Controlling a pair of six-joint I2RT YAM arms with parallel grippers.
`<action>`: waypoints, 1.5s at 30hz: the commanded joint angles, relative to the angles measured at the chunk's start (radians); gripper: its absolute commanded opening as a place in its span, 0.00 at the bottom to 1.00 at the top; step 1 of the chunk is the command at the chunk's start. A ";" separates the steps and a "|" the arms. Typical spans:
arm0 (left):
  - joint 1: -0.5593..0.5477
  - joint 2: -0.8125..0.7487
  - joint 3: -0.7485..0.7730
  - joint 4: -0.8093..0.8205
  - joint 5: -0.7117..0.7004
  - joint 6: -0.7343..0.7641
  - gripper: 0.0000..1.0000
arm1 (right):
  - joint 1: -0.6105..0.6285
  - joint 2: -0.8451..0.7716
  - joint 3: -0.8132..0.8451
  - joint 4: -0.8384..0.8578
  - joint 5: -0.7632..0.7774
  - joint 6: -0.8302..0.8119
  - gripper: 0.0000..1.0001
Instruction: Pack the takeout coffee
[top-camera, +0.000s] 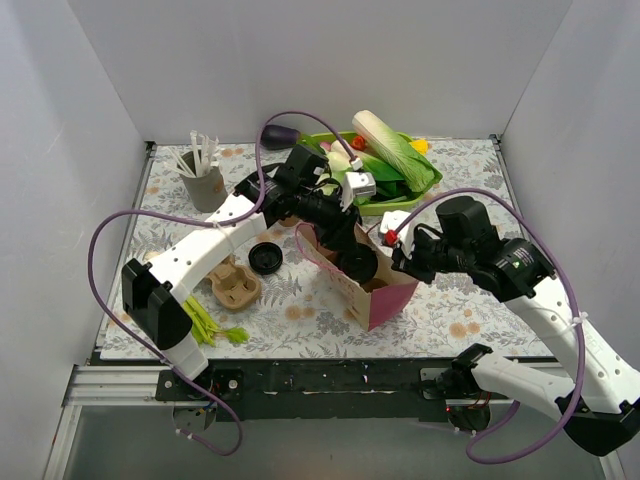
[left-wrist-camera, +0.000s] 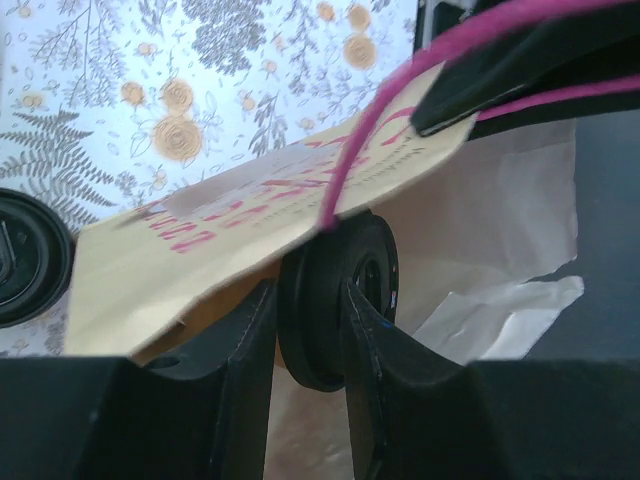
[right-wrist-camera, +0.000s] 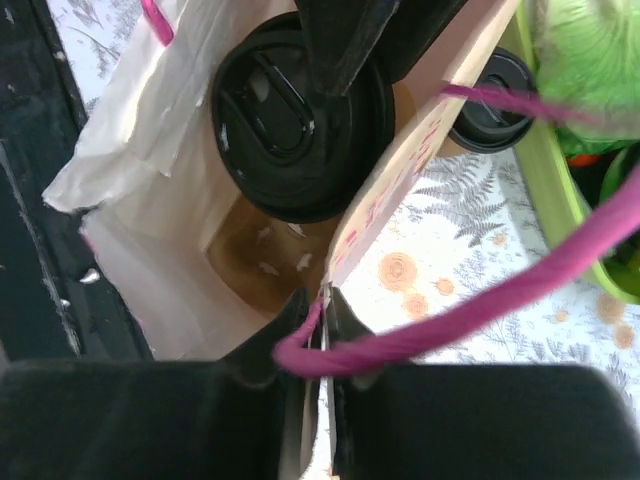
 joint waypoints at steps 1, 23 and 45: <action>0.042 -0.008 0.011 0.074 0.162 -0.139 0.00 | 0.005 0.015 0.077 -0.032 0.049 -0.005 0.34; 0.152 0.061 0.129 0.150 0.377 -0.356 0.00 | 0.007 0.236 0.452 -0.227 -0.152 -0.373 0.81; 0.152 0.061 0.141 0.147 0.374 -0.357 0.00 | 0.060 0.305 0.423 -0.155 -0.086 -0.427 0.85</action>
